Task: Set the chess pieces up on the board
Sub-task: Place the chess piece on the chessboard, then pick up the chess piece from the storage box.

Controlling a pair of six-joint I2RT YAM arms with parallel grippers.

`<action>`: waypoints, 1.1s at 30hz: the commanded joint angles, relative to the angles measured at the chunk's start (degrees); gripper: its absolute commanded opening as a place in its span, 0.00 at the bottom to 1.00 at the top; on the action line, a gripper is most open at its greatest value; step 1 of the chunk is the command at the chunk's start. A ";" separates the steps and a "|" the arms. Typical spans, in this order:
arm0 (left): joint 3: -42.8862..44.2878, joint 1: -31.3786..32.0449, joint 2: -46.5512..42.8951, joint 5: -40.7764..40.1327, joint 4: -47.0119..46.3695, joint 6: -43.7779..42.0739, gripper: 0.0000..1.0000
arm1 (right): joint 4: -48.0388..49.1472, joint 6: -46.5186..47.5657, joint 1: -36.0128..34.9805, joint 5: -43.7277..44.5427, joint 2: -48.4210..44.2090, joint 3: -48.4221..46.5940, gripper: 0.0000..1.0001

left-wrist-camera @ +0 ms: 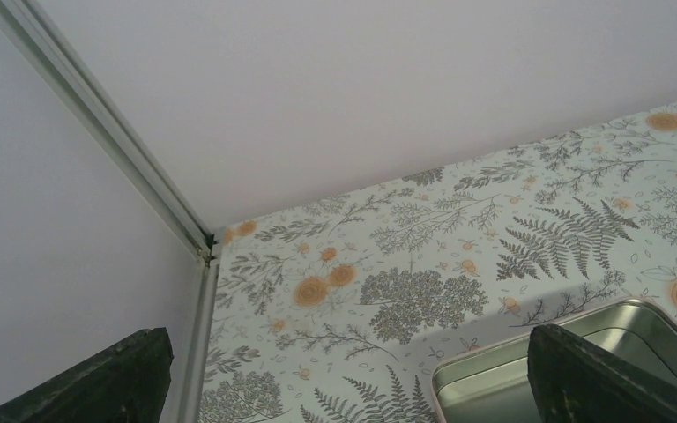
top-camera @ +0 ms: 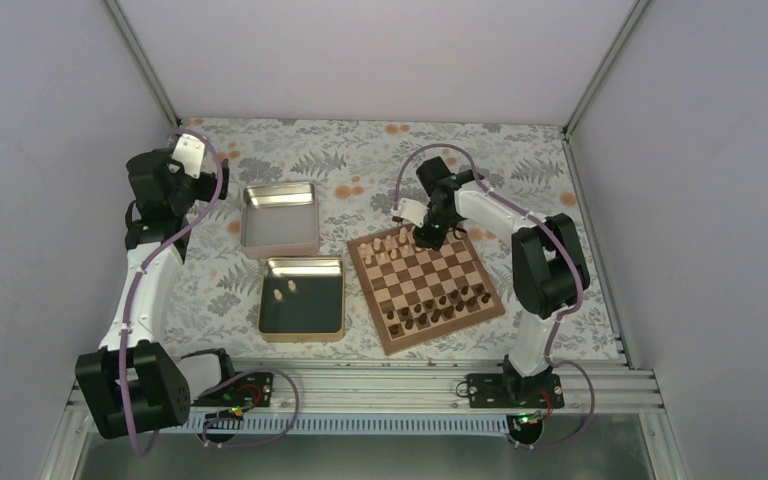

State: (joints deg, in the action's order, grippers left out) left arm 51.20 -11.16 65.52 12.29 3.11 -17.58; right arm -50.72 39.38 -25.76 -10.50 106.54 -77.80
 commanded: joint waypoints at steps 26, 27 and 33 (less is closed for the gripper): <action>0.44 -0.37 0.06 1.13 -0.04 -0.52 1.00 | -8.60 -0.25 -1.57 -3.72 -5.59 -6.53 0.25; 0.47 -0.36 0.17 1.22 0.02 -0.46 1.00 | -9.76 -0.26 -2.77 -4.10 -6.23 -7.34 0.25; 0.57 -0.39 -0.13 1.08 0.05 -0.35 1.00 | -11.77 0.40 -10.93 -6.86 -7.70 -15.05 0.26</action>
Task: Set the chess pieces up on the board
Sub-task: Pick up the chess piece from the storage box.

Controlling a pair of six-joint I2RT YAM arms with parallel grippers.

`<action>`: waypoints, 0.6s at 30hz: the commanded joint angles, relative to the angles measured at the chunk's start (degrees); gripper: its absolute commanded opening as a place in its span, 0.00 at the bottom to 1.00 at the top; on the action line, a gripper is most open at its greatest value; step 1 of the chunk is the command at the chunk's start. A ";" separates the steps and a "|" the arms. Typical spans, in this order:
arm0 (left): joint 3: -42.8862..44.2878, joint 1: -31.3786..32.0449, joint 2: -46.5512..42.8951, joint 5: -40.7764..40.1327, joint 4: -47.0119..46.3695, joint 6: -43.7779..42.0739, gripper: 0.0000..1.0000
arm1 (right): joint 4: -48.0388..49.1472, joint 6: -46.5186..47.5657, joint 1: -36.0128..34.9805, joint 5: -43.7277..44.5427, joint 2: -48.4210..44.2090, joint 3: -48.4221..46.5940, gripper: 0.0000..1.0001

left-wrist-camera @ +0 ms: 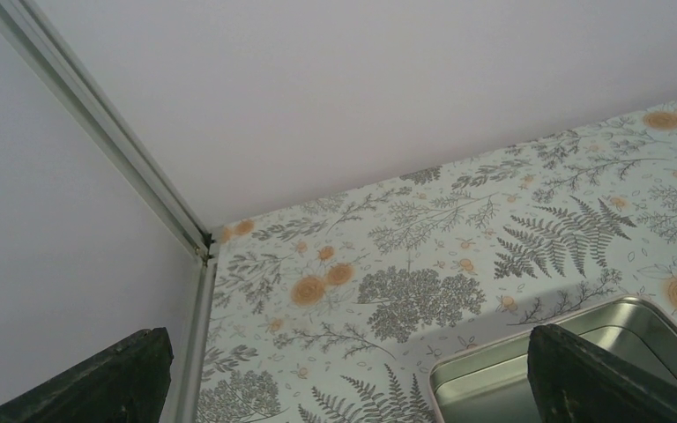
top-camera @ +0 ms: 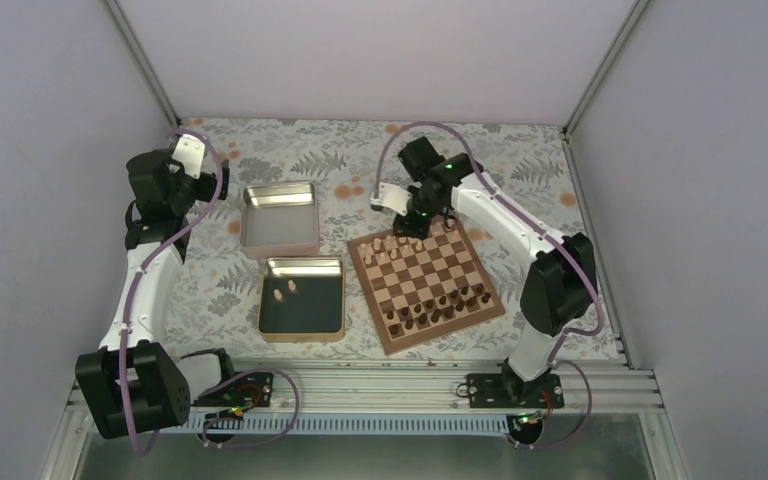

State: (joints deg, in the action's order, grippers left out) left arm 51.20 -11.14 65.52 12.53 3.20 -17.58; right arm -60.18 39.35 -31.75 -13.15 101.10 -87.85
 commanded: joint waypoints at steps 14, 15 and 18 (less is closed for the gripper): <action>0.66 -0.42 0.41 -2.25 -0.57 -0.15 1.00 | 4.47 0.84 -23.27 -3.21 13.06 -15.66 0.30; 0.59 -0.46 0.24 -2.25 -0.57 -0.16 1.00 | 5.93 1.32 -24.43 -2.98 13.76 -15.66 0.31; 0.57 -0.44 -0.07 -2.31 -0.57 -0.19 1.00 | 11.05 3.27 -27.94 -2.32 14.77 -13.64 0.37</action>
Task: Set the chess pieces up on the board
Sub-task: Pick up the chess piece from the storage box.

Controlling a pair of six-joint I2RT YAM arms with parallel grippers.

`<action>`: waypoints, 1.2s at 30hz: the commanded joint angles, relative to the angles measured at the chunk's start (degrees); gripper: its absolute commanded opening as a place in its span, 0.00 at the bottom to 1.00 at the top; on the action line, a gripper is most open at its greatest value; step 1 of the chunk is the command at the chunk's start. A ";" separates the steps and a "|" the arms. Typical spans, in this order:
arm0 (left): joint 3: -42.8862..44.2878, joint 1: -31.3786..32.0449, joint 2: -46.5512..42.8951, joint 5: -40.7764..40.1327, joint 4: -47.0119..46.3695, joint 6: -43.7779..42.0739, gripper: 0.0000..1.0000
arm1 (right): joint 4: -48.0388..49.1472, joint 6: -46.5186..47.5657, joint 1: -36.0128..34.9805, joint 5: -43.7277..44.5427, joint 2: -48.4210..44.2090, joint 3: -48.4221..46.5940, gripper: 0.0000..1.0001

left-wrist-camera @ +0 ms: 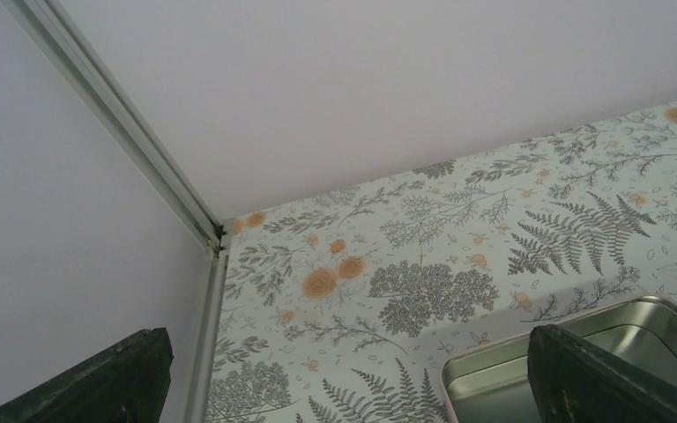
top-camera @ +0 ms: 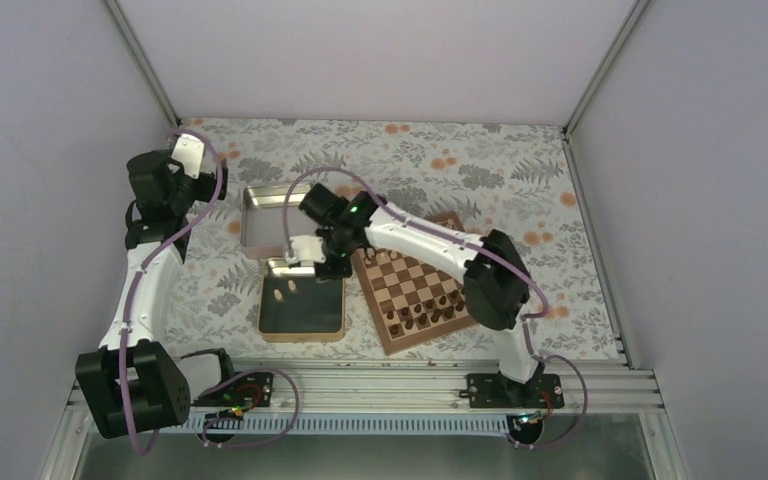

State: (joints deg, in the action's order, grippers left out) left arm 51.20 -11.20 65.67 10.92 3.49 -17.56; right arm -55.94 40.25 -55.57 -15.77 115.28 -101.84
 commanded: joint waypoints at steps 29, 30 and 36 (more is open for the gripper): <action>-0.14 -0.36 -1.09 0.70 -1.48 0.27 1.00 | 10.05 2.12 -7.53 11.52 16.05 -10.47 0.37; -0.20 -0.39 -1.07 0.73 -1.47 0.26 1.00 | 9.89 2.11 -7.53 11.64 16.18 -10.95 0.37; -0.30 -0.40 -0.82 1.10 -1.55 0.16 1.00 | 9.88 2.15 -7.62 10.98 15.48 -11.70 0.36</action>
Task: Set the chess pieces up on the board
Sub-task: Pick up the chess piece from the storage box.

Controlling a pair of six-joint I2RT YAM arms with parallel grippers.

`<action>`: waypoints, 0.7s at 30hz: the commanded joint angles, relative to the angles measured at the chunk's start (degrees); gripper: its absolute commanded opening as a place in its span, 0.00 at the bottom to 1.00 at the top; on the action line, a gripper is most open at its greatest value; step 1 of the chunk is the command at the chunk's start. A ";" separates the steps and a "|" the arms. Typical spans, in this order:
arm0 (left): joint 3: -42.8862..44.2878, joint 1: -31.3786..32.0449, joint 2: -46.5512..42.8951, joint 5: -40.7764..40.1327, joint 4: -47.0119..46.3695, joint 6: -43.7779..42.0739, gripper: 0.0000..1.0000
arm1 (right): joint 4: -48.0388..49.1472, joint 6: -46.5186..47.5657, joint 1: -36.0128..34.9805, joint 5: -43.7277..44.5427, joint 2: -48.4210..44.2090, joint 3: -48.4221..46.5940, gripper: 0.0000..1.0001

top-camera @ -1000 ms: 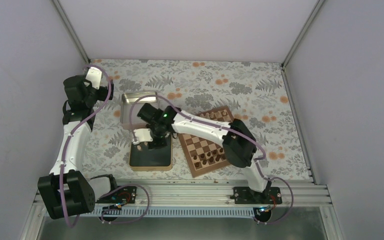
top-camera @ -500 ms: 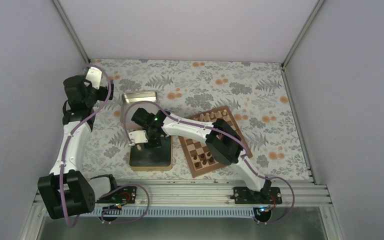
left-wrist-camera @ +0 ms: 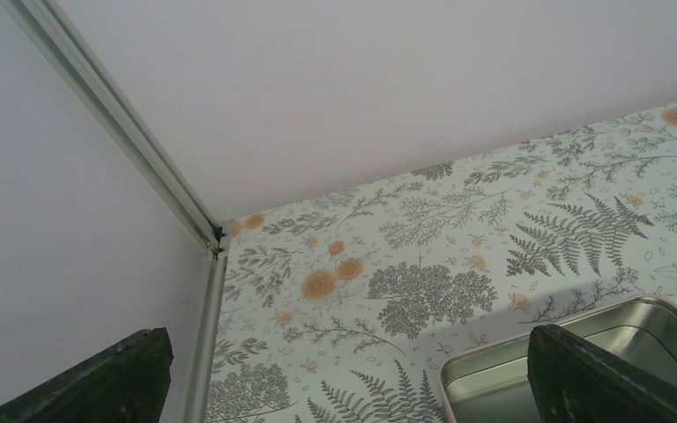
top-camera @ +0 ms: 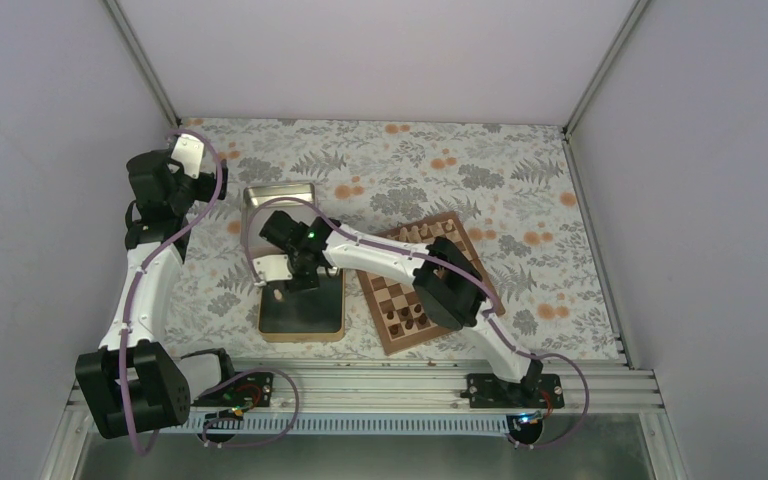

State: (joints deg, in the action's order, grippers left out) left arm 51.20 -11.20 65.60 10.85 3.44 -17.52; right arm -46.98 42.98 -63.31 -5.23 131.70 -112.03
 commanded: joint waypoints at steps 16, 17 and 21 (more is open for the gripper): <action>-0.76 -0.49 -0.77 1.82 -1.86 0.02 1.00 | -0.70 -0.87 1.53 2.65 4.93 -6.79 0.32; -0.75 -0.48 -0.79 1.82 -1.86 0.03 1.00 | -0.75 -0.81 1.64 2.53 4.86 -6.72 0.32; -0.75 -0.58 -0.83 1.96 -1.77 0.03 1.00 | -1.44 -0.71 2.07 2.58 5.50 -6.76 0.27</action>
State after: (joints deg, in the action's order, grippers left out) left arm 51.05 -11.44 65.60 11.44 2.59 -17.54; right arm -47.72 42.96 -62.04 -3.18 135.50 -116.90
